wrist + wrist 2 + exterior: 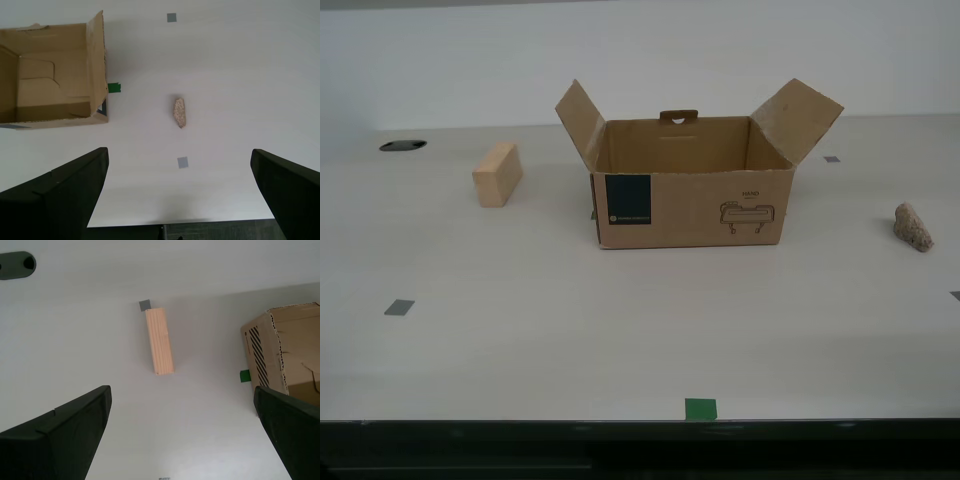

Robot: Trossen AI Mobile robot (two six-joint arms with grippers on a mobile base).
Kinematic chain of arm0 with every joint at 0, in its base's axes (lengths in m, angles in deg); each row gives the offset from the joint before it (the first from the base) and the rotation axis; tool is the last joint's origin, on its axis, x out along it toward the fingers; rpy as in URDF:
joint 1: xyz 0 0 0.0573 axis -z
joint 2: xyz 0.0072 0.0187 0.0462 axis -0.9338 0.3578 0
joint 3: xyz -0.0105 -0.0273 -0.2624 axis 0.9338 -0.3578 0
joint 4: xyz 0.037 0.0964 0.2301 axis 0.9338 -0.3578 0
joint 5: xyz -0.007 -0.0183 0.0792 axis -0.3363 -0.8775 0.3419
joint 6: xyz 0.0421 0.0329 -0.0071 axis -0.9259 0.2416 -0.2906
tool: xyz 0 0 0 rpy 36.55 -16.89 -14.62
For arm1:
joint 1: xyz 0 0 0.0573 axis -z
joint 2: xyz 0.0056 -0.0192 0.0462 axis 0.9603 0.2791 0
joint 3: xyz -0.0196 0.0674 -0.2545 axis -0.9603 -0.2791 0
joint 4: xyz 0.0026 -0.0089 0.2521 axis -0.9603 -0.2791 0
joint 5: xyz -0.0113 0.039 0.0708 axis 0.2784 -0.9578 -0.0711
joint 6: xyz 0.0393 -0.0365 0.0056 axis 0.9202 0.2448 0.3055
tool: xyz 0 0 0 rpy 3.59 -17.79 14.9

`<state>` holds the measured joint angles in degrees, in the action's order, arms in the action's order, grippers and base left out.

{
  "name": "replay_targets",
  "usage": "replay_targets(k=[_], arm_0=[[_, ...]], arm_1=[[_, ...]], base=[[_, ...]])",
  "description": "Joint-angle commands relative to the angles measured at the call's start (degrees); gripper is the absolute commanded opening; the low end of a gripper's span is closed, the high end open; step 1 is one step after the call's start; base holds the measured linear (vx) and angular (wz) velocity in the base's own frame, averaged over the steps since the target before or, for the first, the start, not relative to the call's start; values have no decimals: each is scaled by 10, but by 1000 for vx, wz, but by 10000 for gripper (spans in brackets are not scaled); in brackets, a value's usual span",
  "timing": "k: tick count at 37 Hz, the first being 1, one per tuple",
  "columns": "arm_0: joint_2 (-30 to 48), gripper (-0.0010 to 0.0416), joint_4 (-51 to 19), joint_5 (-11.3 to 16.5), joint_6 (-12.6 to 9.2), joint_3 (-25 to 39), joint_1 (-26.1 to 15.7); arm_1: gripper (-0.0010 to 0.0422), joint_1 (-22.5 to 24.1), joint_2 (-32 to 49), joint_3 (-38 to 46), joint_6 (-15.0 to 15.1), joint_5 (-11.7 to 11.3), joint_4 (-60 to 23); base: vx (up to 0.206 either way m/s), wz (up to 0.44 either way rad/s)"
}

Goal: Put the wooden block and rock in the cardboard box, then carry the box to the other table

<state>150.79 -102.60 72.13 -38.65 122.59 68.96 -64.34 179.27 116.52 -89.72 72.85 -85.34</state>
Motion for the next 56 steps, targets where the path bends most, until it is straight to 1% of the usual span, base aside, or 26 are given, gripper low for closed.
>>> replay_targets(k=[1,3,5,9,12,20,25,27,30,45,56], arm_0=[[0,397,-10,-26,-1,0,0],[0,397,-17,-38,-1,0,0],[0,397,-23,-44,-1,0,0],[0,397,-37,-44,-1,0,0],[0,397,-42,-44,-1,0,0],[0,397,-56,-44,-1,1,0],[0,397,-55,-44,-2,1,0],[0,397,-55,-44,-2,1,0],[0,397,-55,-44,-3,1,0],[0,397,-55,-44,-4,0,0],[0,397,-54,-44,-8,0,0]], arm_1=[[389,0,0,1,1,-2,9],[389,0,0,1,1,-2,15],[389,0,0,1,1,-2,19],[389,0,0,0,0,-2,23],[389,0,0,-4,-7,0,30],[389,0,0,-21,-7,-1,50],[389,0,0,-28,-8,-1,63],[389,-1,1,-28,-13,-1,65],[389,0,12,-27,-18,-1,71],[389,-1,88,-22,-15,0,64],[389,-1,147,-22,-15,0,80]], base=[[0,0],[0,0],[0,0],[0,0],[0,0],[0,0],[0,0],[0,0],[0,0],[0,0],[0,0]])
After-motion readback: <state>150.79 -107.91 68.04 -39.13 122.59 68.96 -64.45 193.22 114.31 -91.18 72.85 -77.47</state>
